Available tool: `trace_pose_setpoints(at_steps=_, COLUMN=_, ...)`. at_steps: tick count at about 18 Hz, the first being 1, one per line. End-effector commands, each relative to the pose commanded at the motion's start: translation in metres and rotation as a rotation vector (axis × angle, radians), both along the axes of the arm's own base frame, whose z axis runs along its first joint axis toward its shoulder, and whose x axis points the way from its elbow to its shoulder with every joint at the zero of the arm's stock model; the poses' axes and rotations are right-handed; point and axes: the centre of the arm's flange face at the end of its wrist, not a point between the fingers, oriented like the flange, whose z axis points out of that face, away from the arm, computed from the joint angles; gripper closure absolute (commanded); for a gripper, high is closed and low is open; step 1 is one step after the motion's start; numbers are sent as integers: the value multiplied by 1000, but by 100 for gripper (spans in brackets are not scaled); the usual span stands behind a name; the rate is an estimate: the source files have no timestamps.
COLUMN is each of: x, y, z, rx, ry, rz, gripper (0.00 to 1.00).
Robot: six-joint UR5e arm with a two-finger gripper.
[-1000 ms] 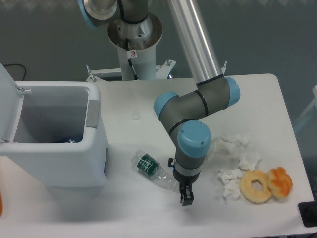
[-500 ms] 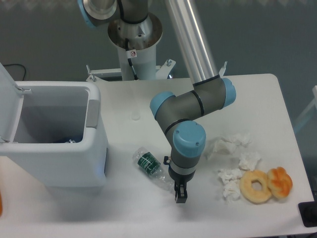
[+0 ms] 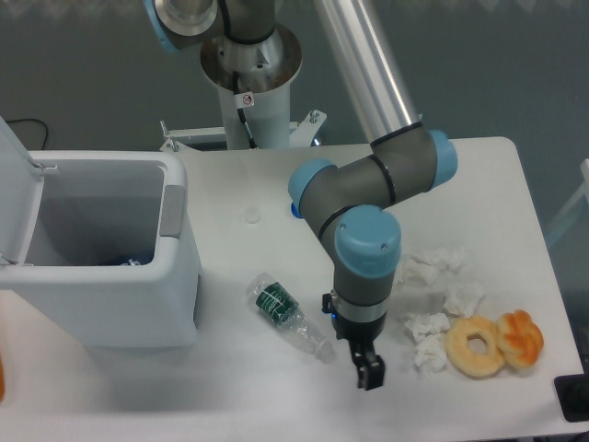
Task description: Pick up the plastic bottle
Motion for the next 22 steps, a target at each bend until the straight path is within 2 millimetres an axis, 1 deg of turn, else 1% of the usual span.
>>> trace_pose_setpoints(at_steps=2, x=7, y=-2, z=-3, rx=14, ry=-45, rz=228, gripper=0)
trace_pose_setpoints(at_steps=3, x=10, y=-5, z=4, rx=17, ry=-39, rz=353, gripper=0)
trace_pose_setpoints(at_steps=5, x=22, y=-5, z=1, rx=-3, ry=-17, rz=549, gripper=0)
trace_pose_setpoints(at_steps=6, x=36, y=-2, z=-6, rx=-24, ry=-5, rz=594, gripper=0)
trace_pose_setpoints(at_steps=7, x=43, y=-7, z=-12, rx=-43, ry=2, rz=645, gripper=0)
trace_pose_setpoints(at_steps=10, x=51, y=-16, z=-32, rx=-46, ry=-23, rz=850, gripper=0)
trace_pose_setpoints(at_steps=13, x=54, y=-16, z=-35, rx=-31, ry=-38, rz=937, gripper=0)
trace_pose_setpoints(at_steps=16, x=54, y=-17, z=-40, rx=-7, ry=-57, rz=1075, gripper=0)
trace_pose_setpoints(at_steps=19, x=61, y=-23, z=-51, rx=-23, ry=-69, rz=1122, gripper=0)
trace_pose_setpoints(at_steps=22, x=65, y=-27, z=-56, rx=-22, ry=-79, rz=1191, gripper=0)
